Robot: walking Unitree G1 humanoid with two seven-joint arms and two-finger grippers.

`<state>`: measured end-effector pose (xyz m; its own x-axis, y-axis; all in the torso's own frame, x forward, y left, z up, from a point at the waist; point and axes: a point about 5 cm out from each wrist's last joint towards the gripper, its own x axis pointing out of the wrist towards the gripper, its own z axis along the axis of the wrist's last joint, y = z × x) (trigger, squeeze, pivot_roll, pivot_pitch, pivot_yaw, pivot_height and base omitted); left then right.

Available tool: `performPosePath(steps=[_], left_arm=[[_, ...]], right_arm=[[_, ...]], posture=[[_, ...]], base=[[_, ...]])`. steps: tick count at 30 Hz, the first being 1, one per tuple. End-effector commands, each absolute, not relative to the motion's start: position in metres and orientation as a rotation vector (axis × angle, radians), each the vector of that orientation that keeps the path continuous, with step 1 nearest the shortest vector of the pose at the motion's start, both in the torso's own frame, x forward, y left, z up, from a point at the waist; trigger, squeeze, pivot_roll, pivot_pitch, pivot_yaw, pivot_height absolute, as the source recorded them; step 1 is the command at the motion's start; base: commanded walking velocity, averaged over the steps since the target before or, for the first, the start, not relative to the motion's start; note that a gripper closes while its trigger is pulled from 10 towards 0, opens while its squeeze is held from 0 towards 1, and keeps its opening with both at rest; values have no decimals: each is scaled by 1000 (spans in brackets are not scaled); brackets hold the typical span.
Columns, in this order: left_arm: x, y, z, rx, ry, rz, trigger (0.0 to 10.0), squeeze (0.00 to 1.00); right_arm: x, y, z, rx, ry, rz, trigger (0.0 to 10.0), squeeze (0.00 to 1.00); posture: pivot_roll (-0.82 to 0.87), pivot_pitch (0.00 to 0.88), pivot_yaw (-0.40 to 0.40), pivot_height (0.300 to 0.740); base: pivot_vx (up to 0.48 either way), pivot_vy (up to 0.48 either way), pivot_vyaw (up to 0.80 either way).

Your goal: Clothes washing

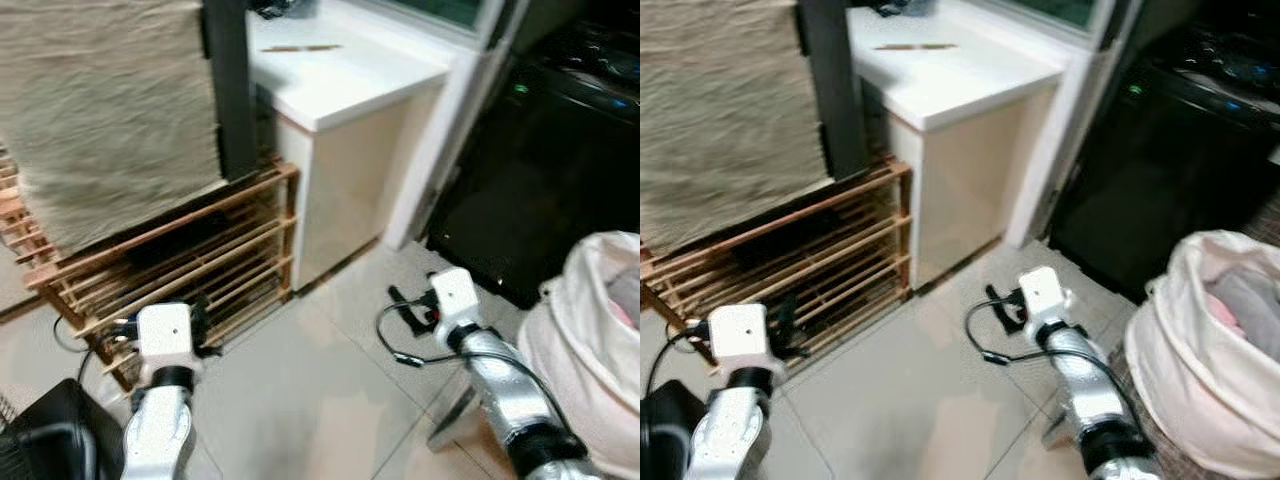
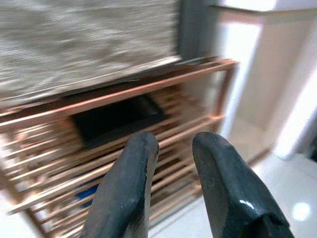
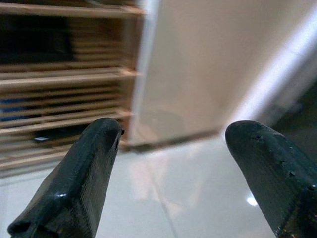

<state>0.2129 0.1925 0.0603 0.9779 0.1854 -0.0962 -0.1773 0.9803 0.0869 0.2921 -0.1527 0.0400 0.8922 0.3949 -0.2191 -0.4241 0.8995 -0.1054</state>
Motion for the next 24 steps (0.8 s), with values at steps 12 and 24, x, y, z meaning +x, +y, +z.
performPosePath(steps=[12, 24], left_arm=[[217, 182, 71, 51, 58, 208, 10000, 0], [218, 182, 71, 115, 84, 220, 10000, 0]], right_arm=[[294, -161, 41, -183, 200, 431, 10000, 86], [297, -154, 44, -163, 192, 435, 10000, 75]], posture=[[11, 8, -69, 740], [26, 3, -75, 740]], base=[[309, 363, 0], [192, 317, 0]])
